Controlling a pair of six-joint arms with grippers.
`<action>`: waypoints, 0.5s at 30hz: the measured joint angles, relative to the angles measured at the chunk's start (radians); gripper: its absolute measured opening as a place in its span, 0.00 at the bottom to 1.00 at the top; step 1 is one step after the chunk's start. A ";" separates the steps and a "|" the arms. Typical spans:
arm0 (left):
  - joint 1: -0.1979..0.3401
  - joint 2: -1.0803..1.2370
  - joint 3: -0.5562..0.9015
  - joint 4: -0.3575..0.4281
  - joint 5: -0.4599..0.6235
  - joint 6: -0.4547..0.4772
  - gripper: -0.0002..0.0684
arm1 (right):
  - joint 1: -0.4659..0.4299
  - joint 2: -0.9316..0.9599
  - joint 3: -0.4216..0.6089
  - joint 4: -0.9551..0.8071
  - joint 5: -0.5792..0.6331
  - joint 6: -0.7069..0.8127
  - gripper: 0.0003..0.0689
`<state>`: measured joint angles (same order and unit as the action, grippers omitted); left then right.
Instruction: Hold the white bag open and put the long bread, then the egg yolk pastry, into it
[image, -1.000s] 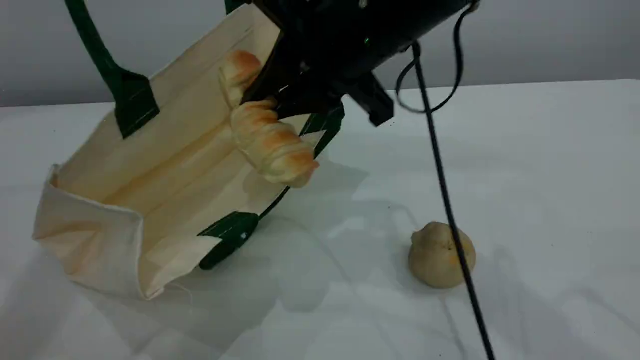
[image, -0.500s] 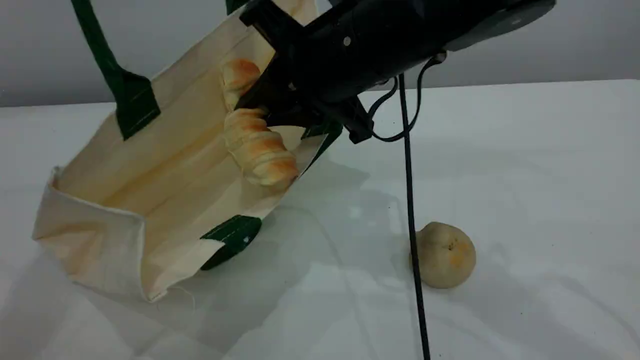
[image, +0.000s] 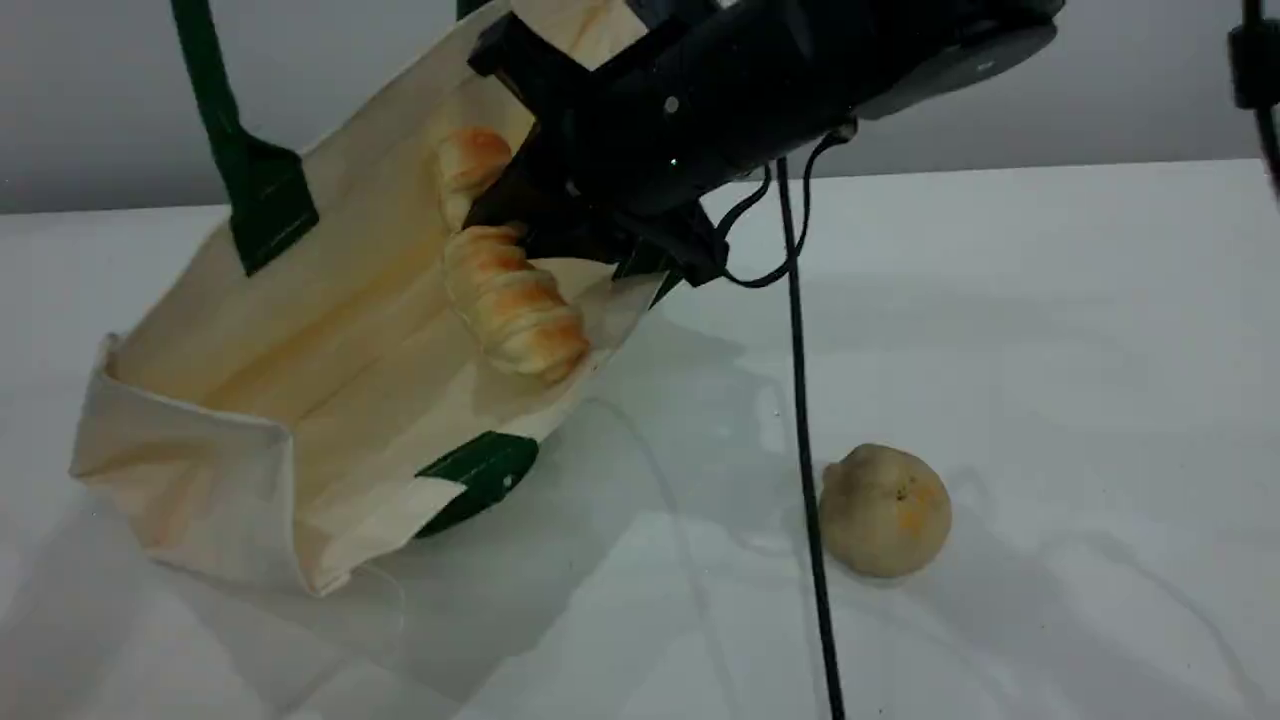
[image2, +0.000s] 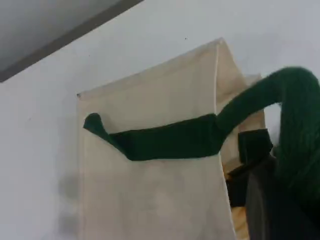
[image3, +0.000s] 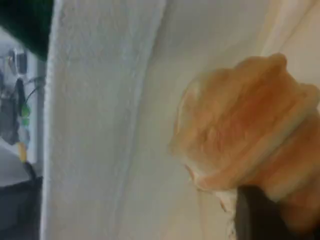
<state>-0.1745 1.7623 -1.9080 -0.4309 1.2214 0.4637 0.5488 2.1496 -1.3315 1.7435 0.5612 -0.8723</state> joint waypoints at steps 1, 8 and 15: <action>0.000 0.000 0.000 0.001 0.000 0.000 0.11 | 0.000 0.007 -0.008 0.000 0.013 -0.001 0.24; 0.000 0.000 0.000 0.008 -0.002 0.000 0.11 | 0.000 0.016 -0.046 0.000 0.055 -0.001 0.64; 0.000 0.000 0.000 0.011 -0.001 0.000 0.11 | -0.001 0.014 -0.055 0.000 0.060 -0.001 0.84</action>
<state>-0.1745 1.7623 -1.9080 -0.4195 1.2206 0.4637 0.5479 2.1636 -1.3861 1.7437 0.6211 -0.8733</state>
